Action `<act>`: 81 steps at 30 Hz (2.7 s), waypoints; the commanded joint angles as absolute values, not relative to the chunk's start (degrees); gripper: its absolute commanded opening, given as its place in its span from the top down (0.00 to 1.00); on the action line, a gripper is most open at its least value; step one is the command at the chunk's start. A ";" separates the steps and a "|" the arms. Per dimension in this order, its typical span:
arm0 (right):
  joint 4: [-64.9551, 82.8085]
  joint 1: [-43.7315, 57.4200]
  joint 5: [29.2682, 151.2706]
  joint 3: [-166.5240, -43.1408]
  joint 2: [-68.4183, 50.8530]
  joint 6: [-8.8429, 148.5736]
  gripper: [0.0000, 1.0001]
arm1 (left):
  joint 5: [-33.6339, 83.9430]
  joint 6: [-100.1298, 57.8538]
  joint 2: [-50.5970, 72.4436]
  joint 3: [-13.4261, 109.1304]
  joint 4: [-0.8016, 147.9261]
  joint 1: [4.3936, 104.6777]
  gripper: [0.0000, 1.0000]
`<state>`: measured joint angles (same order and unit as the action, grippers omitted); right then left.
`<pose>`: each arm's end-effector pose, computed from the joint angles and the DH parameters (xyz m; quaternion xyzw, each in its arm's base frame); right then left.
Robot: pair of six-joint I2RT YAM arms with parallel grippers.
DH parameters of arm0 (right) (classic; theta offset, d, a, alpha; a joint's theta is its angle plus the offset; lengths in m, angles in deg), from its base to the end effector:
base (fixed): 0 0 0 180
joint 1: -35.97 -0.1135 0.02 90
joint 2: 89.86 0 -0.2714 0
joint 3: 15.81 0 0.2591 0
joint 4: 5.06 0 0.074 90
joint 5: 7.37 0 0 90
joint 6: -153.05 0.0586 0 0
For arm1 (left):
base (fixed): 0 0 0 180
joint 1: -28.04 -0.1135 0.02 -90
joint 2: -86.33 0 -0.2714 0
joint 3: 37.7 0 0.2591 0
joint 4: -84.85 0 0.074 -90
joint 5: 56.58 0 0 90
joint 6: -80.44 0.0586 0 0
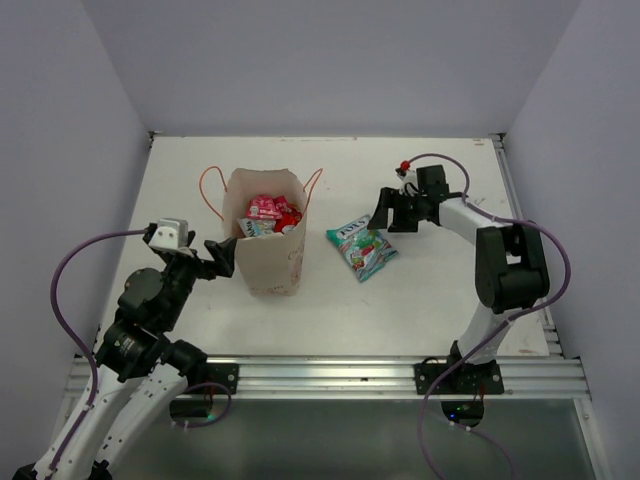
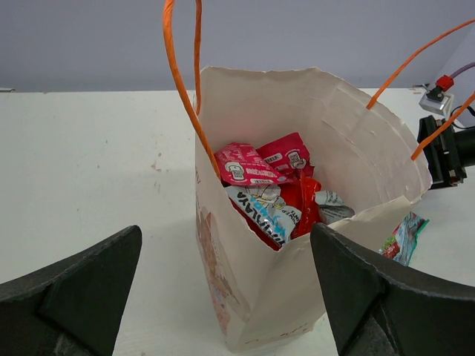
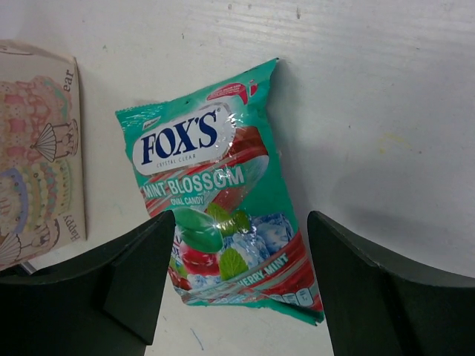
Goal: Place the snacks into the paper bag
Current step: Pick up the snack from the center of the board, then place the snack in the paper bag.
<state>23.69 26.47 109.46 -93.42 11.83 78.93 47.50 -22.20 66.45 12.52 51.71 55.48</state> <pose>0.3782 0.0901 0.1729 -0.0225 0.9247 0.2826 0.2541 0.1122 -0.0422 0.3303 0.0087 0.7236 -0.1512 0.6734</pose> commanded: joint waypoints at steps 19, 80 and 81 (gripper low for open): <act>15.01 26.04 118.14 -85.99 16.14 80.45 0.72 | 46.86 -21.16 66.38 12.25 54.41 55.37 0.00; 20.12 0.91 68.93 -125.07 -11.21 80.90 1.00 | 47.21 -21.16 66.47 12.25 54.32 55.37 0.00; 19.67 -0.58 68.57 -125.96 -10.59 80.28 1.00 | 47.13 -21.25 66.47 12.25 54.41 55.46 0.00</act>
<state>29.08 1.99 71.97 -120.79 -10.93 82.93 47.13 -22.16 66.36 12.52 51.73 55.50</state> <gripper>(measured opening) 0.207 0.997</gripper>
